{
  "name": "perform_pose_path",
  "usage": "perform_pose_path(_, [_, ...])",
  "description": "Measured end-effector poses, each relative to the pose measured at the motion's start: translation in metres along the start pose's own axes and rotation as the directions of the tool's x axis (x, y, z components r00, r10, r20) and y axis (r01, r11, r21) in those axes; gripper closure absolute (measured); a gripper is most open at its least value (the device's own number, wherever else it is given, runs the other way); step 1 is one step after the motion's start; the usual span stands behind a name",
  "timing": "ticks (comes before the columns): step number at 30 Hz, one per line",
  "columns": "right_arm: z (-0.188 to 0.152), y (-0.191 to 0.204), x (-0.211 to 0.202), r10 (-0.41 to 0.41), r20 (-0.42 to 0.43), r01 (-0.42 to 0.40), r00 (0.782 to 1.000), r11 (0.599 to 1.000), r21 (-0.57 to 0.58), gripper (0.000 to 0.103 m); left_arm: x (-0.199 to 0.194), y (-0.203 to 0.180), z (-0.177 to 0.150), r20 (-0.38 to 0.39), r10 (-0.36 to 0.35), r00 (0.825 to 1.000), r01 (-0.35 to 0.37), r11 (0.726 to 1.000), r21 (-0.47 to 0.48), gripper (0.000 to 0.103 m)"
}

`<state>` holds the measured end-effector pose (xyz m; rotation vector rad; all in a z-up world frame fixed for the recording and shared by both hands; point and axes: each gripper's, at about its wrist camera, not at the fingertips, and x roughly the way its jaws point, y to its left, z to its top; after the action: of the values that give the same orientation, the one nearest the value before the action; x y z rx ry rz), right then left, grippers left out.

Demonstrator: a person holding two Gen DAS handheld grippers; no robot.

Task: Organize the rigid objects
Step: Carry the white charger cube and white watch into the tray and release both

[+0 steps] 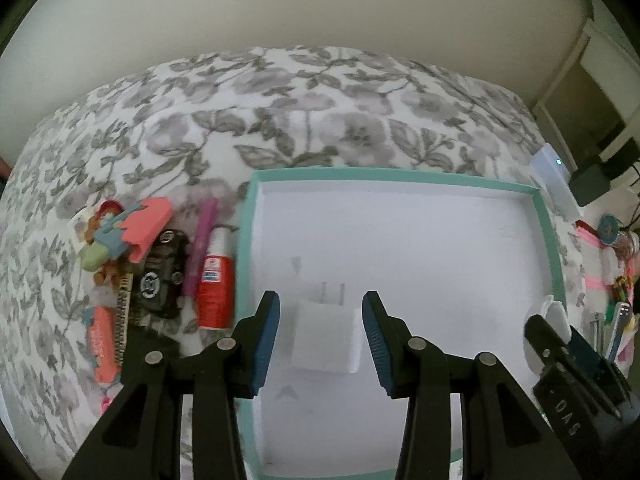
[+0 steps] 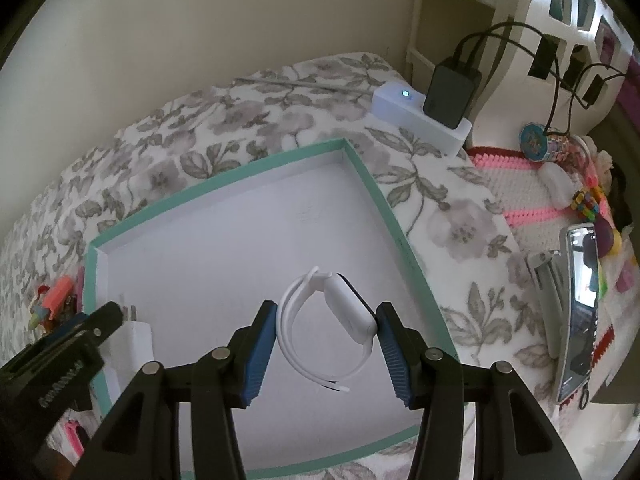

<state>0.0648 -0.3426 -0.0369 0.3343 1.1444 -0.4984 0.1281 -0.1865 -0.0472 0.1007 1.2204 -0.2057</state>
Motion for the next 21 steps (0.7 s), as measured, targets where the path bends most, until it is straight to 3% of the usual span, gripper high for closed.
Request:
perform_pose_path(3, [0.000,0.000,0.000,0.001,-0.004,-0.001,1.000,1.000,-0.001,0.049,-0.001,0.007,0.000,0.004,0.015,1.000,-0.015,1.000,-0.013,0.057])
perform_pose_path(7, [0.000,0.001,-0.002,0.002,0.004,-0.002,1.000,1.000,-0.007,0.046,-0.006,0.013,0.000,0.022,0.027,0.999,-0.027,0.999,-0.026,0.043])
perform_pose_path(9, [0.000,0.003,-0.004,-0.002,0.012,0.002,1.000,1.000,-0.015,0.035,-0.007,0.015,0.000,0.030,0.036,0.999,-0.035,0.999,-0.029,0.043])
perform_pose_path(13, [0.001,0.007,-0.009,0.005,0.025,-0.004,1.000,1.000,-0.027,0.034,-0.009,0.021,0.000,0.046,0.058,0.997,-0.056,0.998,-0.030,0.042])
perform_pose_path(16, [0.000,0.012,-0.011,0.006,0.033,-0.005,0.999,0.999,-0.044,0.030,-0.013,0.029,0.000,0.070,0.086,0.994,-0.084,0.996,-0.026,0.016])
perform_pose_path(21, [-0.004,0.021,-0.014,0.055,0.043,-0.053,0.998,0.997,-0.057,0.017,-0.028,0.052,0.004,0.133,0.111,0.985,-0.106,0.994,-0.039,0.016])
